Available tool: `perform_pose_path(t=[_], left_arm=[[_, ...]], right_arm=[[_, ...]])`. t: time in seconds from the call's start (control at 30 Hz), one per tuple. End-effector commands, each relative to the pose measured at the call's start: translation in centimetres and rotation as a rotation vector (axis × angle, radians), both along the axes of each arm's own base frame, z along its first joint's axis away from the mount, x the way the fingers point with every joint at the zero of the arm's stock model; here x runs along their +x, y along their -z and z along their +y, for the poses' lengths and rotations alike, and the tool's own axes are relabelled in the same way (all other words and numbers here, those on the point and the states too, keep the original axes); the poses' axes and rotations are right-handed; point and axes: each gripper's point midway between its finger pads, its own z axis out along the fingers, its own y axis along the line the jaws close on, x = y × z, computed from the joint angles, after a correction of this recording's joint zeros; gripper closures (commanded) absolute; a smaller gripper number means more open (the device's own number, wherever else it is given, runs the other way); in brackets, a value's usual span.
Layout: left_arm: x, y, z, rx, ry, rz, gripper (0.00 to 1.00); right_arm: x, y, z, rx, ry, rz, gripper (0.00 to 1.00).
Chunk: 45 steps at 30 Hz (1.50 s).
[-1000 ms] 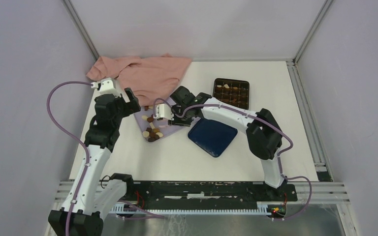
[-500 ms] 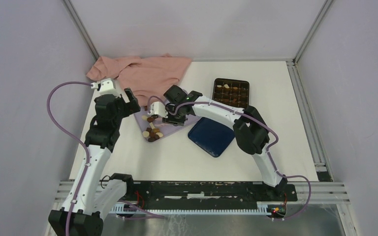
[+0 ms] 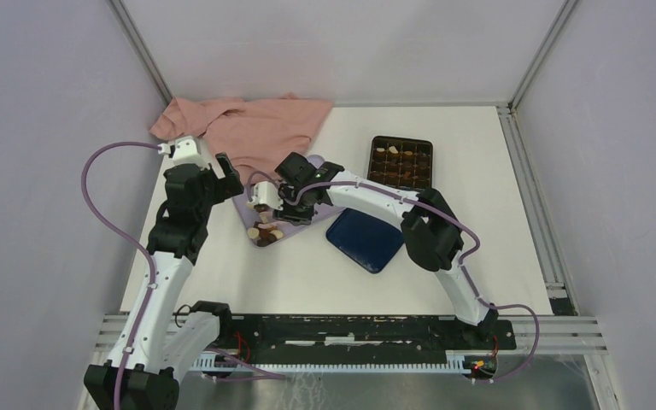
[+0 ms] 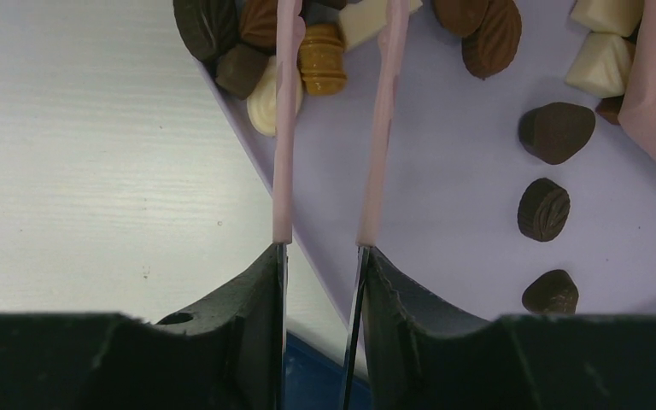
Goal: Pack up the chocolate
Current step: Pick up the fake chocolate from the plate.
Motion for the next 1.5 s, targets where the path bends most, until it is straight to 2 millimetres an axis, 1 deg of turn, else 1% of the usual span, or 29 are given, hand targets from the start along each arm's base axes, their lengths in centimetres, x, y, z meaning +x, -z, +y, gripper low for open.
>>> perform_pose_path(t=[0.0, 0.17, 0.27, 0.43, 0.57, 0.73, 0.9, 1.07, 1.2, 1.33, 1.47], left_arm=[[0.3, -0.9, 0.6, 0.047, 0.002, -0.036, 0.00], [0.3, -0.9, 0.5, 0.045, 0.005, -0.034, 0.00], [0.3, -0.9, 0.5, 0.046, 0.005, -0.034, 0.00], [0.3, -0.8, 0.4, 0.046, 0.008, -0.032, 0.00], [0.3, -0.8, 0.4, 0.044, 0.008, -0.034, 0.00], [0.4, -0.8, 0.4, 0.044, 0.009, -0.034, 0.00], [0.3, -0.8, 0.4, 0.044, 0.010, -0.032, 0.00], [0.3, -0.8, 0.4, 0.044, 0.010, -0.032, 0.00], [0.4, -0.8, 0.4, 0.043, 0.011, -0.032, 0.00], [0.3, -0.8, 0.3, 0.043, 0.013, -0.032, 0.00], [0.3, -0.8, 0.4, 0.043, 0.011, -0.032, 0.00]], right_arm=[[1.2, -1.3, 1.2, 0.037, 0.034, -0.033, 0.59], [1.7, -1.1, 1.6, 0.036, 0.044, -0.038, 0.59], [2.2, -0.7, 1.4, 0.019, 0.060, -0.053, 0.59], [2.5, -0.3, 1.0, 0.002, 0.074, -0.062, 0.58], [3.5, -0.5, 0.1, -0.007, 0.108, -0.073, 0.58], [3.2, 0.0, -0.2, -0.007, 0.107, -0.051, 0.58], [3.2, 0.6, 0.3, -0.005, 0.103, -0.033, 0.58], [2.5, 1.1, 0.8, -0.004, 0.085, -0.010, 0.59], [2.4, 1.2, 1.2, 0.000, 0.076, -0.010, 0.59], [2.8, 0.9, 1.4, 0.002, 0.085, -0.026, 0.65], [3.1, -0.1, 1.0, 0.006, 0.091, -0.054, 0.78]])
